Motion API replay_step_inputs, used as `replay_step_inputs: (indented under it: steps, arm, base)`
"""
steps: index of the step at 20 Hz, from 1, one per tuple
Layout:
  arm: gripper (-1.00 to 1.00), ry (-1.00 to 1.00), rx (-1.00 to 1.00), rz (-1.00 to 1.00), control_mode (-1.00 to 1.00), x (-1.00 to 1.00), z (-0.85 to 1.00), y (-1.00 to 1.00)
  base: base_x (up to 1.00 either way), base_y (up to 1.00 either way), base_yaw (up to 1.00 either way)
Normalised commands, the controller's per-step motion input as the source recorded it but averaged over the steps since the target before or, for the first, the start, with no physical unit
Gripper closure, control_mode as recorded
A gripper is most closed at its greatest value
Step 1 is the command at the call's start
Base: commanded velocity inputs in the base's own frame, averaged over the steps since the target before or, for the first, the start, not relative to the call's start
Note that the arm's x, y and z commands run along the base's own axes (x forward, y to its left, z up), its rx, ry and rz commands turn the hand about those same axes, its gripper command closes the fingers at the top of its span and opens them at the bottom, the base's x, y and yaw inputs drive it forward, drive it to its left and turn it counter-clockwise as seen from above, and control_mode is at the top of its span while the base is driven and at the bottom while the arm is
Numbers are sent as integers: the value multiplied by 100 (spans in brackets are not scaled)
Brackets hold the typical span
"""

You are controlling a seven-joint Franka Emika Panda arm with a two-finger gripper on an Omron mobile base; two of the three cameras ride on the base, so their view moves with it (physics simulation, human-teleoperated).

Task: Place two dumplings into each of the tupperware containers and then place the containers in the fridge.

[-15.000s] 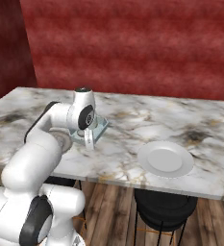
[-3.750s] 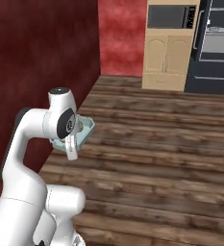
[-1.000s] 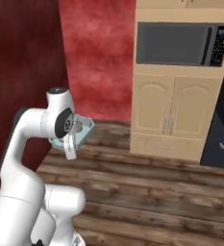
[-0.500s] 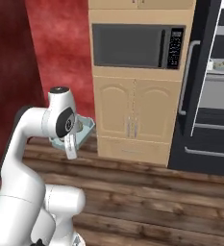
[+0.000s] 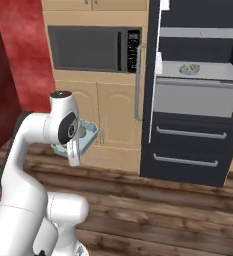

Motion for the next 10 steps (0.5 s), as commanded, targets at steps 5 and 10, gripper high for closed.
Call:
replay_step_inputs:
  steps: [5, 10]
  arm:
    - [100, 0, 0, 0, 100, 0, 0, 0]
    - [100, 0, 0, 0, 100, 0, 0, 0]
  base:
    - [59, -100, 0]
    - [65, -100, 0]
